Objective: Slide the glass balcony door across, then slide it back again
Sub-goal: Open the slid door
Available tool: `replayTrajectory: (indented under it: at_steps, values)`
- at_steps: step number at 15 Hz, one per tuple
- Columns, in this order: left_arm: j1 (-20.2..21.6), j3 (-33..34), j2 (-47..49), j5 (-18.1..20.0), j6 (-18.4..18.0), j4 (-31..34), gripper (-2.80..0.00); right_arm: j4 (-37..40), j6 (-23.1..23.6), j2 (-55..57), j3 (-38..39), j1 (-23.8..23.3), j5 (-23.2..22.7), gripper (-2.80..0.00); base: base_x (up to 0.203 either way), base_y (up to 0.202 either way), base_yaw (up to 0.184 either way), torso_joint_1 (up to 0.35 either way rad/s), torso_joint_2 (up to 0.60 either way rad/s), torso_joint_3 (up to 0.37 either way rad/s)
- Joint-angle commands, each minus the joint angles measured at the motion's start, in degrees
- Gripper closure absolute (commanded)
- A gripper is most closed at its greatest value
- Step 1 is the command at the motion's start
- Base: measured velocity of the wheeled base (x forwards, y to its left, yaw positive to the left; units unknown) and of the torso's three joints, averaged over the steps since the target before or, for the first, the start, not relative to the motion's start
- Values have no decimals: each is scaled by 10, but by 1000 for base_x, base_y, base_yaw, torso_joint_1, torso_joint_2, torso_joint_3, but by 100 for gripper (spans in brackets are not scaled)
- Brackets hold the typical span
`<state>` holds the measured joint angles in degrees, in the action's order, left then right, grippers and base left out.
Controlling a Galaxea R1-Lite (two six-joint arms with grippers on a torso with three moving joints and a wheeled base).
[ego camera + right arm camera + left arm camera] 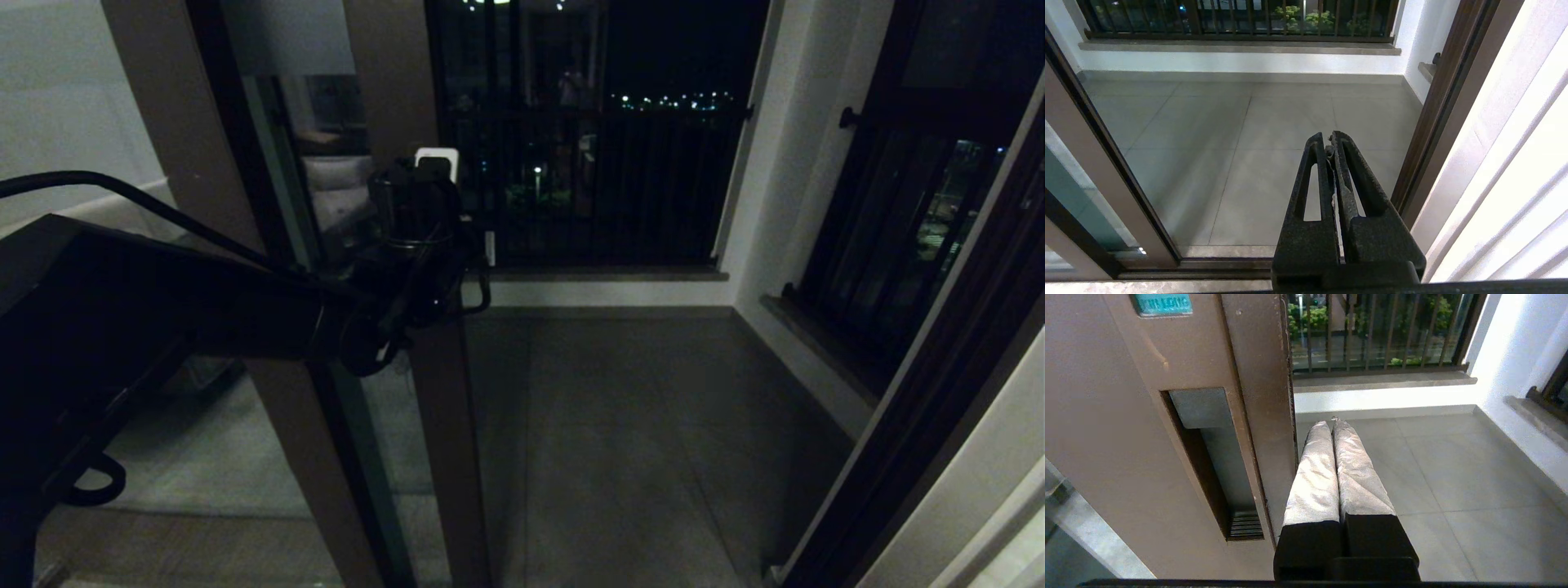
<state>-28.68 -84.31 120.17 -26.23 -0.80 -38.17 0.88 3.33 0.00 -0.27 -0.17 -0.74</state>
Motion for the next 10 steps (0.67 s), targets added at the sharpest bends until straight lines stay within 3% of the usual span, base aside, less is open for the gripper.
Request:
replayTrajectory:
  at_steps: [1,10]
  values:
    - [9,13,-9,-1,0,-3,0,0,1,0,0,0,0,0,0,0,0,0,0,0]
    - [32,49,-34,1,3,-4,0,0,0,0,0,0,0,0,0,0,0,0,0,0]
